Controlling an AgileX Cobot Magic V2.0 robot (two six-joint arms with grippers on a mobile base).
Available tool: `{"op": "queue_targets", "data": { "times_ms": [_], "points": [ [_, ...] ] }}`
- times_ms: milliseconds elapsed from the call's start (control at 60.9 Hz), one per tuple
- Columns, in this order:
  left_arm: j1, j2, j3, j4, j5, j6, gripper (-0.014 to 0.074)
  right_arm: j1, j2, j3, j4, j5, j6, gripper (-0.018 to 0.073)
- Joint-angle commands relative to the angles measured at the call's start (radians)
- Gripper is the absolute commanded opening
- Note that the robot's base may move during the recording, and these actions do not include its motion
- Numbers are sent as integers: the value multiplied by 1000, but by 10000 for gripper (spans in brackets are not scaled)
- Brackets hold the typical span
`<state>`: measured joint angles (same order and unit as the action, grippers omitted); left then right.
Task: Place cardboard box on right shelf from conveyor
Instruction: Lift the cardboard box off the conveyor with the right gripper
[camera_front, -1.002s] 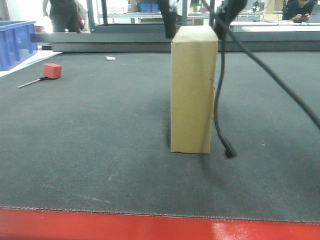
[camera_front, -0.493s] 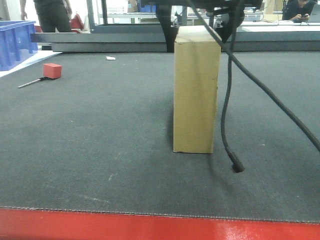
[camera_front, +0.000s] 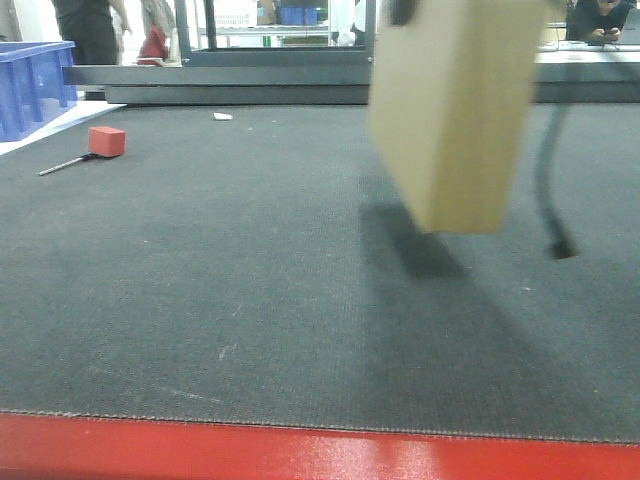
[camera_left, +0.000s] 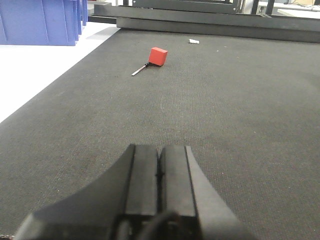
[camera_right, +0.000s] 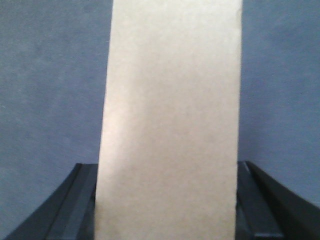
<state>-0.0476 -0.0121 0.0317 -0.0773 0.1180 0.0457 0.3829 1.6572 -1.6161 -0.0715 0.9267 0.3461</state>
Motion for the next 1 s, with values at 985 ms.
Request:
{"op": "queue_targets", "data": {
  "times_ms": [985],
  "points": [
    [0, -15, 8, -6, -85, 0, -116, -142, -1366, 845, 40, -362, -226, 130]
  ]
}}
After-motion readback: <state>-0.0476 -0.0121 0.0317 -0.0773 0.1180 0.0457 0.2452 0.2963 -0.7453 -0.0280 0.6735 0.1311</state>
